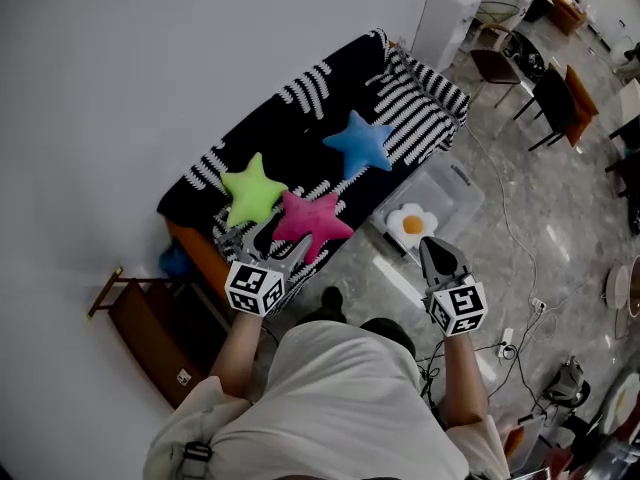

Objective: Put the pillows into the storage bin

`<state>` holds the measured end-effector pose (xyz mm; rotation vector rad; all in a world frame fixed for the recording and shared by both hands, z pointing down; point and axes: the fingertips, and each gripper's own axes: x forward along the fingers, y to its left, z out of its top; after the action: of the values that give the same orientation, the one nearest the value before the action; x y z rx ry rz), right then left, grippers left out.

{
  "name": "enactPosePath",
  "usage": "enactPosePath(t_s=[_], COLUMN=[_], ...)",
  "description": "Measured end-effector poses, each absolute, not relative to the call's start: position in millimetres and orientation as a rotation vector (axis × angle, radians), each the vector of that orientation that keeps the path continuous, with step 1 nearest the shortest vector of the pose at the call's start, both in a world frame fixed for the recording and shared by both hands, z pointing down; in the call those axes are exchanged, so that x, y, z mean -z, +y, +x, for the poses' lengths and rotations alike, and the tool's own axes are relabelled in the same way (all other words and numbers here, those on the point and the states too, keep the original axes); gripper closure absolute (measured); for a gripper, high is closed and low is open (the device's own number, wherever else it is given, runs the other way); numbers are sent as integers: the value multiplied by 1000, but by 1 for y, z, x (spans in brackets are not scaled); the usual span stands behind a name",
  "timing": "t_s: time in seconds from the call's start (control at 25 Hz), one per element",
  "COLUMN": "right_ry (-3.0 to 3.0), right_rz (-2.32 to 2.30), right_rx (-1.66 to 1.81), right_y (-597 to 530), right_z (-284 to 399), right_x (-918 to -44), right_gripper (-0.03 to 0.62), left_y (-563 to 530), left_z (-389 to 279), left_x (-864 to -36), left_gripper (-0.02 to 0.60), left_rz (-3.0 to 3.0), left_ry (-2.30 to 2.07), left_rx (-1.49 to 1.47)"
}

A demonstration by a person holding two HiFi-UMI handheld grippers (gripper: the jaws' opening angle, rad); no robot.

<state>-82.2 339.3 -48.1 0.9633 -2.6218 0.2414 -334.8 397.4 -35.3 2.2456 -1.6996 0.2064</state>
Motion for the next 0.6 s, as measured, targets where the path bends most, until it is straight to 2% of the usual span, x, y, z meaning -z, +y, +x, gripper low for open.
enactPosePath(t_s=[0.6], right_ry=[-2575], right_rz=[816], right_rx=[-325], right_y=[299], right_z=[-117], right_x=[0], right_gripper=[591], left_y=[375], left_z=[-359], left_x=[-10], left_gripper=[264], left_rz=[2097], left_ry=[-1747], left_rx=[-196])
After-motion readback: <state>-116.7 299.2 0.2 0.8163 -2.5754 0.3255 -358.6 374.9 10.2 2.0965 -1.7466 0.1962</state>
